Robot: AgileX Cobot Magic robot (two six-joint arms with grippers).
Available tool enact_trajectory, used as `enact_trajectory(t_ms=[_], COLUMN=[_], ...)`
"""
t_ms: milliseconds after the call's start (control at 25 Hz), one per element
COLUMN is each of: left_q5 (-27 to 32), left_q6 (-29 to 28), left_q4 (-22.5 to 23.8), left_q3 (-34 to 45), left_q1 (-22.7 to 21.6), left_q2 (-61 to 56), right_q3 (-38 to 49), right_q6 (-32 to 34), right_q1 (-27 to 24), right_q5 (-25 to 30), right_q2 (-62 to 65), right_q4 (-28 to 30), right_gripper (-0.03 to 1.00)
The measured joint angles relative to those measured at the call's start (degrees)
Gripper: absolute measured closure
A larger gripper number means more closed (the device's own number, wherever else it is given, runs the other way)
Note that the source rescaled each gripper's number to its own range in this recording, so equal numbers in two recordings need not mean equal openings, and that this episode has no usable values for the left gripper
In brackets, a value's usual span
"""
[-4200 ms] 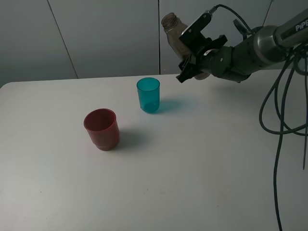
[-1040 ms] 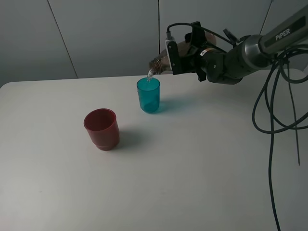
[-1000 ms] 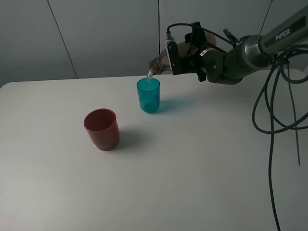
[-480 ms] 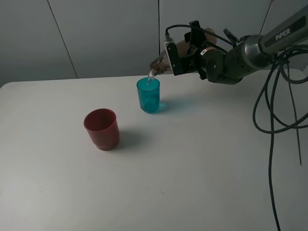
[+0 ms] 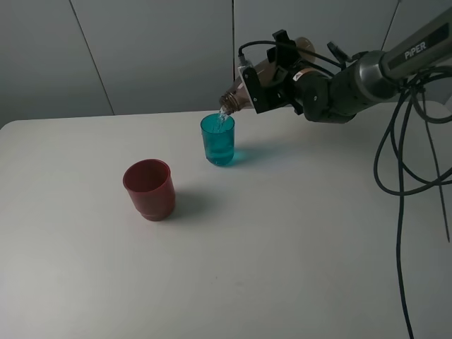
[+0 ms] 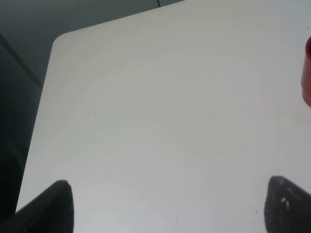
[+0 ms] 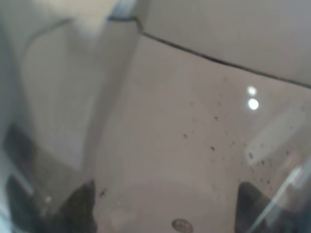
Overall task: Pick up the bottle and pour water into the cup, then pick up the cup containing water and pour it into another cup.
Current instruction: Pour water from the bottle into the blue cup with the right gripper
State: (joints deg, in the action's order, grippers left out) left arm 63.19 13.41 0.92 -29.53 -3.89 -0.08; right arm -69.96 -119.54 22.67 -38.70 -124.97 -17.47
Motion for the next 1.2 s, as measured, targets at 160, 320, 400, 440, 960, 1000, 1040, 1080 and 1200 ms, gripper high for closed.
enact_trajectory(t_ms=[160, 320, 400, 440, 960, 1000, 1040, 1080, 1200], left_q5=[0.00, 0.00, 0.00, 0.00, 0.00, 0.00, 0.00, 0.00, 0.00], left_q6=[0.00, 0.00, 0.00, 0.00, 0.00, 0.00, 0.00, 0.00, -0.14], left_q4=[0.00, 0.00, 0.00, 0.00, 0.00, 0.00, 0.00, 0.00, 0.00], left_q3=[0.00, 0.00, 0.00, 0.00, 0.00, 0.00, 0.00, 0.00, 0.00], left_q1=[0.00, 0.00, 0.00, 0.00, 0.00, 0.00, 0.00, 0.00, 0.00], left_q2=[0.00, 0.00, 0.00, 0.00, 0.00, 0.00, 0.00, 0.00, 0.00], right_q3=[0.00, 0.00, 0.00, 0.00, 0.00, 0.00, 0.00, 0.00, 0.00], right_q6=[-0.10, -0.10, -0.10, -0.10, -0.13, -0.13, -0.13, -0.13, -0.13], right_q1=[0.00, 0.10, 0.10, 0.10, 0.10, 0.10, 0.10, 0.10, 0.10], right_q5=[-0.15, -0.40, -0.50, -0.50, -2.65, -2.94, -3.07, -3.35, -3.75], right_q2=[0.00, 0.00, 0.00, 0.00, 0.00, 0.00, 0.00, 0.00, 0.00], right_q4=[0.47, 1.98, 2.95, 3.36, 9.50, 9.90, 10.67, 11.18, 12.03], right_gripper=[0.97, 0.97, 0.97, 0.97, 0.97, 0.97, 0.97, 0.97, 0.97])
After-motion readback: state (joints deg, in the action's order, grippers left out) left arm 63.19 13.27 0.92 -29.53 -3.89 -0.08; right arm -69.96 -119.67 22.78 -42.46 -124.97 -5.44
